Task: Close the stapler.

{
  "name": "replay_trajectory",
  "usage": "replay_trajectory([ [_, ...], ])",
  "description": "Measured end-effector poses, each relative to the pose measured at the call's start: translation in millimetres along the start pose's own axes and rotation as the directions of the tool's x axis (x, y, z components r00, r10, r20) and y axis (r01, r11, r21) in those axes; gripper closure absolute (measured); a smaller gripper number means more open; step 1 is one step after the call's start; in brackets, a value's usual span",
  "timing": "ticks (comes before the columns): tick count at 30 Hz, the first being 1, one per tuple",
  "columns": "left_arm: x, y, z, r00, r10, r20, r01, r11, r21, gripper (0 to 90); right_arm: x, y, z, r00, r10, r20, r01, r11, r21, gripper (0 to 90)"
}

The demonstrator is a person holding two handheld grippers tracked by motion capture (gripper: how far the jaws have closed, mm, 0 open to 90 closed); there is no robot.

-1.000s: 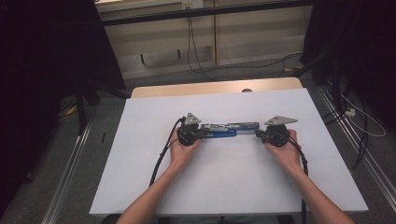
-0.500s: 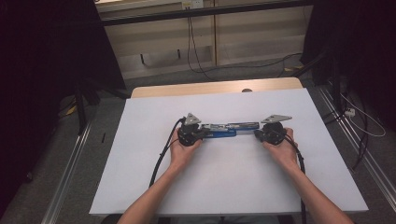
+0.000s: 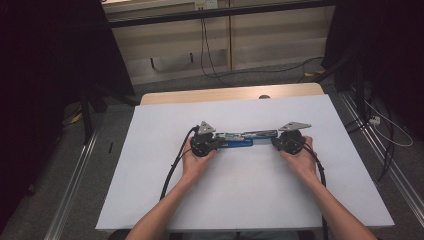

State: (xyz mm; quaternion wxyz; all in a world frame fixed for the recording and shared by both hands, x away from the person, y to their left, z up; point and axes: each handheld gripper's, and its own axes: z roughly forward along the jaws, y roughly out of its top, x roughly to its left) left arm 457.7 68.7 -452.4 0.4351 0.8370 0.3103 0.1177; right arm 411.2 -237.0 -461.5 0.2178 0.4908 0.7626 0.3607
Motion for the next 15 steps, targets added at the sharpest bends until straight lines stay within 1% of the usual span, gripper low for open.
replay_trajectory([
  [1, 0.5, 0.1, -0.1, 1.0000, 0.007, -0.006, -0.007, 1.0000, -0.001, 90.0, -0.1, 0.1, -0.1, 1.0000, 0.001, 0.001, -0.001, 1.000, -0.005, 90.0],
  [12, 0.4, -0.2, 0.0, 1.0000, -0.001, -0.006, 0.001, 1.0000, -0.005, 90.0, 1.0, 1.9, 0.0, 1.0000, 0.005, -0.005, -0.005, 0.999, -0.050, 90.0],
  [13, 0.4, -0.2, 0.0, 1.0000, -0.001, -0.006, 0.001, 1.0000, -0.005, 90.0, 1.1, 2.1, 0.4, 0.9999, 0.000, -0.011, 0.000, 0.998, -0.055, 90.0],
  [14, -0.1, -0.4, 0.3, 0.9999, -0.013, 0.000, 0.013, 0.9999, -0.007, 90.0, 1.4, 2.3, 0.8, 0.9999, -0.006, -0.016, 0.005, 0.998, -0.060, 90.0],
  [15, 0.2, -0.3, 0.2, 1.0000, -0.008, -0.002, 0.008, 0.9999, -0.006, 90.0, 2.0, 2.5, 0.9, 0.9998, -0.013, -0.013, 0.012, 0.998, -0.064, 90.0],
])
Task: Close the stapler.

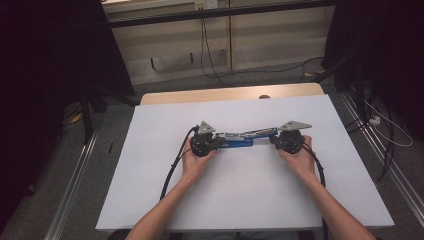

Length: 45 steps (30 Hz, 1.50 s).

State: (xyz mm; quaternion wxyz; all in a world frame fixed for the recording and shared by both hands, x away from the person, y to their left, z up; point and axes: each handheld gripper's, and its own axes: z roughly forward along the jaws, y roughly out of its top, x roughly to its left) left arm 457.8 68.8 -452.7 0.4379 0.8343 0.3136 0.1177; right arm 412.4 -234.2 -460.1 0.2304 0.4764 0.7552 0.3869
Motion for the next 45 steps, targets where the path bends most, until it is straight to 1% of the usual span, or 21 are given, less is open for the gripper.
replay_trajectory([
  [3, 0.4, 0.1, -0.3, 0.9999, 0.012, -0.006, -0.012, 0.9999, 0.003, 90.0, 0.8, 0.7, 0.3, 1.0000, -0.003, -0.005, 0.002, 1.000, -0.019, 90.0],
  [8, 0.1, -0.1, -0.4, 0.9999, 0.012, -0.007, -0.012, 0.9999, 0.002, 90.0, 0.4, 1.2, -0.1, 0.9999, 0.001, -0.013, -0.001, 0.999, -0.044, 90.0],
  [10, -0.9, -0.9, -0.6, 1.0000, -0.004, 0.007, 0.004, 1.0000, 0.000, 90.0, 0.5, 1.0, -0.4, 0.9999, 0.000, -0.012, -0.001, 0.999, -0.049, 90.0],
  [11, -1.1, -1.0, -0.7, 1.0000, 0.004, 0.000, -0.004, 1.0000, 0.000, 90.0, 0.5, 1.0, -0.7, 0.9999, 0.000, -0.013, 0.000, 0.999, -0.054, 90.0],
  [13, -0.6, -1.2, -0.3, 0.9999, -0.013, 0.004, 0.013, 0.9999, -0.007, 90.0, 0.2, 1.2, -1.4, 0.9998, 0.006, -0.017, -0.007, 0.997, -0.071, 90.0],
  [15, 0.3, -1.3, -0.5, 0.9999, -0.009, 0.006, 0.009, 0.9999, -0.004, 90.0, 0.0, 1.7, -3.2, 0.9996, 0.017, -0.021, -0.019, 0.996, -0.085, 90.0],
  [18, 0.2, -1.0, -0.5, 0.9998, -0.019, 0.006, 0.019, 0.9998, -0.003, 90.0, -0.9, 2.0, -6.6, 0.9990, 0.025, -0.037, -0.029, 0.993, -0.119, 89.5],
  [20, 1.3, -0.9, -1.1, 0.9999, -0.011, 0.002, 0.011, 0.9999, -0.001, 90.0, -1.6, 2.1, -8.3, 0.9984, 0.037, -0.041, -0.043, 0.990, -0.132, 81.2],
  [22, 1.0, -1.2, -1.3, 0.9999, -0.014, 0.002, 0.014, 0.9999, -0.003, 90.0, -2.0, 1.7, -10.1, 0.9984, 0.039, -0.041, -0.045, 0.988, -0.149, 80.5],
  [25, 3.2, -1.6, -2.1, 0.9999, -0.016, 0.005, 0.016, 0.9999, -0.002, 90.0, -2.5, 2.2, -12.1, 0.9974, 0.052, -0.049, -0.060, 0.984, -0.168, 73.6],
  [26, 2.5, -2.0, -2.0, 0.9995, -0.029, 0.008, 0.029, 0.9995, -0.008, 90.0, -2.6, 2.5, -12.5, 0.9974, 0.050, -0.052, -0.059, 0.984, -0.170, 70.4],
  [28, 2.0, -2.8, -2.5, 0.9996, -0.029, 0.005, 0.029, 0.9995, -0.011, 90.0, -2.1, 3.1, -13.1, 0.9974, 0.050, -0.053, -0.059, 0.982, -0.180, 59.5],
  [29, 2.4, -3.0, -3.2, 0.9996, -0.029, 0.002, 0.029, 0.9995, -0.011, 89.9, -1.7, 3.5, -13.3, 0.9972, 0.052, -0.054, -0.061, 0.982, -0.179, 57.2],
  [30, 3.3, -3.5, -3.7, 0.9996, -0.028, 0.006, 0.028, 0.9995, -0.012, 88.6, -1.2, 3.7, -13.7, 0.9973, 0.049, -0.054, -0.058, 0.982, -0.182, 55.1],
  [32, 3.2, -3.7, -5.1, 0.9997, -0.026, 0.001, 0.026, 0.9996, -0.012, 84.0, -0.3, 4.3, -14.2, 0.9967, 0.053, -0.062, -0.063, 0.981, -0.185, 46.7],
  [34, 2.0, -4.2, -5.9, 0.9994, -0.033, 0.009, 0.033, 0.9994, -0.012, 79.6, 0.8, 4.9, -14.4, 0.9972, 0.054, -0.051, -0.062, 0.980, -0.187, 40.7],
  [37, 1.5, -5.1, -8.7, 0.9995, -0.029, 0.009, 0.029, 0.9996, -0.007, 69.0, 1.7, 5.3, -15.4, 0.9972, 0.056, -0.050, -0.064, 0.979, -0.191, 32.3],
  [39, 0.1, -6.3, -10.1, 0.9993, -0.036, 0.010, 0.036, 0.9993, -0.013, 61.8, 2.3, 5.8, -16.1, 0.9967, 0.062, -0.052, -0.071, 0.979, -0.190, 27.8],
  [41, -2.8, -7.4, -10.2, 0.9993, -0.035, 0.012, 0.035, 0.9992, -0.017, 52.9, 3.3, 5.9, -16.8, 0.9970, 0.066, -0.041, -0.072, 0.979, -0.189, 19.7],
  [43, -7.1, -7.4, -11.3, 0.9999, -0.007, -0.016, 0.007, 0.9999, -0.010, 43.2, 3.8, 5.9, -17.9, 0.9966, 0.073, -0.038, -0.079, 0.980, -0.184, 15.8],
  [45, -10.0, -6.8, -14.0, 0.9992, -0.002, -0.040, 0.001, 0.9998, -0.018, 33.8, 4.3, 6.0, -19.9, 0.9968, 0.071, -0.037, -0.077, 0.979, -0.188, 13.3],
])
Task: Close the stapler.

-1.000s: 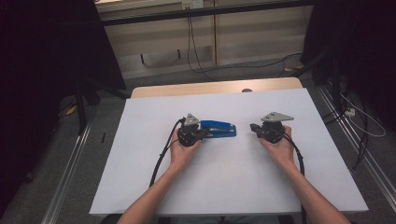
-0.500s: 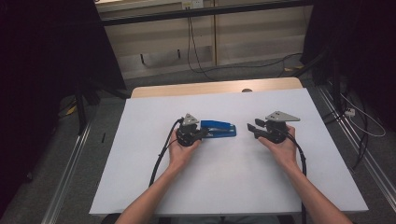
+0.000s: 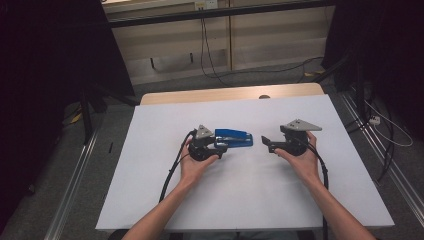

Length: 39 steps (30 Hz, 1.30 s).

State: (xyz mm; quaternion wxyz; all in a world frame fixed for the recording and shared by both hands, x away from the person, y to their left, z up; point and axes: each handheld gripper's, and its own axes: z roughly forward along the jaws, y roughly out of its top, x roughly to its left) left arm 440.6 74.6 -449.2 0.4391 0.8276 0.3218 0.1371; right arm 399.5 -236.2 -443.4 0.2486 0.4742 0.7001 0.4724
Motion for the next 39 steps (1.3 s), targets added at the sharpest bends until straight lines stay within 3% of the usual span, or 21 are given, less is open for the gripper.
replay_trajectory([
  [2, -0.9, 0.7, -3.2, 0.9997, -0.016, 0.016, 0.016, 0.9998, -0.012, 30.8, 0.3, 0.4, -2.4, 1.0000, -0.002, 0.010, 0.002, 1.000, -0.008, 12.2],
  [6, 0.1, 2.5, -10.6, 1.0000, -0.006, -0.005, 0.006, 0.9999, -0.014, 16.6, 0.1, 1.8, -6.8, 0.9998, 0.003, 0.018, -0.002, 1.000, -0.025, 8.9],
  [9, 3.0, 1.3, -18.4, 0.9994, -0.034, -0.005, 0.034, 0.9983, -0.048, 7.3, 1.4, 2.7, -11.3, 0.9998, 0.007, 0.021, -0.006, 0.999, -0.037, 5.1],
  [11, 4.4, -0.3, -24.2, 0.9996, -0.028, -0.006, 0.028, 0.9974, -0.067, 4.5, 2.6, 2.5, -15.0, 0.9998, 0.008, 0.020, -0.007, 0.999, -0.051, 4.0],
  [14, 4.5, -2.8, -30.8, 0.9993, -0.007, -0.036, 0.005, 0.9978, -0.066, 4.0, 5.3, 1.7, -19.7, 0.9998, 0.005, 0.021, -0.003, 0.998, -0.070, 3.1],
  [18, 4.8, -8.4, -42.4, 0.9976, -0.027, -0.064, 0.021, 0.9951, -0.097, 4.3, 7.4, 1.8, -25.6, 0.9993, 0.001, 0.037, 0.002, 0.997, -0.080, 3.3],
  [21, 4.6, -11.2, -52.0, 0.9978, -0.035, -0.057, 0.028, 0.9927, -0.118, 4.3, 8.6, 0.0, -31.3, 0.9984, -0.001, 0.056, 0.006, 0.996, -0.093, 3.4],
  [24, 4.4, -13.7, -60.1, 0.9951, -0.049, -0.086, 0.038, 0.9912, -0.127, 4.2, 8.7, -2.8, -36.1, 0.9961, -0.011, 0.087, 0.020, 0.995, -0.098, 3.9],
  [39, 4.0, -37.4, -102.2, 0.9906, -0.062, -0.122, 0.044, 0.9882, -0.147, 4.1, 7.3, -16.5, -64.1, 0.9934, -0.015, 0.114, 0.026, 0.995, -0.097, 2.4],
])
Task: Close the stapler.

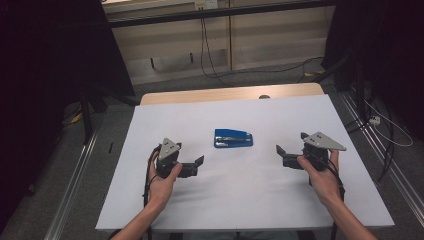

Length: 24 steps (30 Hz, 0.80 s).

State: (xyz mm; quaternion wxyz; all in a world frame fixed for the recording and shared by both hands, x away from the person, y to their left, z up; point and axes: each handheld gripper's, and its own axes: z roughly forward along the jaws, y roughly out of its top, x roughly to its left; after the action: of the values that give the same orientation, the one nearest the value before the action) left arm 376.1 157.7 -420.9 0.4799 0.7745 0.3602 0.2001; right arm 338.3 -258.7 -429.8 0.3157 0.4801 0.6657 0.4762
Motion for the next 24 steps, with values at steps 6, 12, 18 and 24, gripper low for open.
replay_trajectory([
  [6, 0.0, -5.8, -16.7, 1.0000, -0.002, -0.007, 0.002, 0.9997, -0.023, 4.0, 0.1, -2.1, -8.4, 0.9998, 0.006, 0.019, -0.006, 1.000, -0.002, 2.6],
  [12, 2.1, -12.5, -31.8, 0.9999, -0.006, -0.013, 0.005, 0.9993, -0.038, 3.9, -1.7, -8.5, -19.5, 0.9993, 0.008, 0.038, -0.008, 1.000, -0.003, 2.3],
  [18, 8.6, -19.1, -48.3, 0.9986, -0.017, -0.049, 0.015, 0.9986, -0.051, 3.8, -2.5, -13.6, -30.1, 0.9985, 0.007, 0.055, -0.007, 1.000, -0.005, 1.9],
  [24, 14.0, -27.0, -60.8, 0.9956, -0.038, -0.086, 0.033, 0.9980, -0.053, 3.5, -3.9, -18.2, -39.7, 0.9964, 0.008, 0.084, -0.007, 1.000, -0.016, 1.8],
])
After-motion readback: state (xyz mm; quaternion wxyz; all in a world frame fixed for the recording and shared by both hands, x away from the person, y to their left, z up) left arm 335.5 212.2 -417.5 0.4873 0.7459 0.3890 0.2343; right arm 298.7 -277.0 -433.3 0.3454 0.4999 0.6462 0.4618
